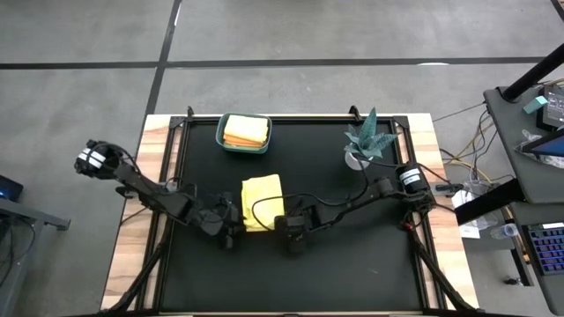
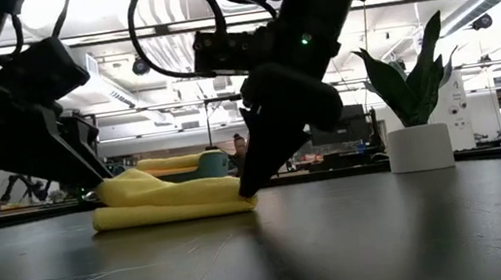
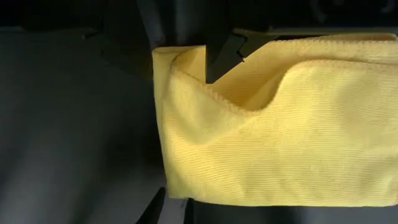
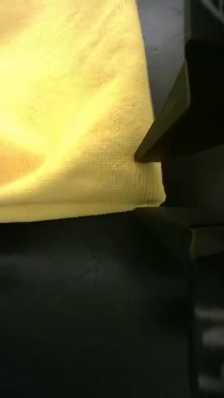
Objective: Fold microfiber towels
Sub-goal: Fold the yellow microfiber cloth
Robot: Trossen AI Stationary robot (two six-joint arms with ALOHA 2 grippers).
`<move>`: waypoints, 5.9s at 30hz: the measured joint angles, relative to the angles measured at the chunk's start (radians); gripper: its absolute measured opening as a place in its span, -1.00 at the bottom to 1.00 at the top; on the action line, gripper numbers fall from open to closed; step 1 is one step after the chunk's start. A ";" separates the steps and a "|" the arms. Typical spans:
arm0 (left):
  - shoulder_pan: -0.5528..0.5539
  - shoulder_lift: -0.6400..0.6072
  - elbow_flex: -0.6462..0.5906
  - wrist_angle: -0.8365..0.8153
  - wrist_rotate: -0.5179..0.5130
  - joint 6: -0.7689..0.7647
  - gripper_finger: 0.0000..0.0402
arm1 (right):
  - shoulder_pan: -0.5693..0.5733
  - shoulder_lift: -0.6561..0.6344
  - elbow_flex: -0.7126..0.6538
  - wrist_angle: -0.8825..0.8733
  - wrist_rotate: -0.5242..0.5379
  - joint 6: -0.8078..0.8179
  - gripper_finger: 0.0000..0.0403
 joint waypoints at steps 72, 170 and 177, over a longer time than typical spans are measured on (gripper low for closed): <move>-0.003 0.124 -0.022 0.242 0.027 0.302 -0.94 | -0.124 0.051 -0.038 0.479 0.057 -0.239 -0.93; 0.496 -0.255 0.033 -0.333 0.163 0.390 -0.99 | -0.167 -0.071 -0.448 1.032 -0.037 -0.322 -0.96; 0.496 -0.193 0.033 -0.365 0.137 0.388 -0.99 | -0.170 -0.071 -0.448 1.032 -0.037 -0.322 -0.96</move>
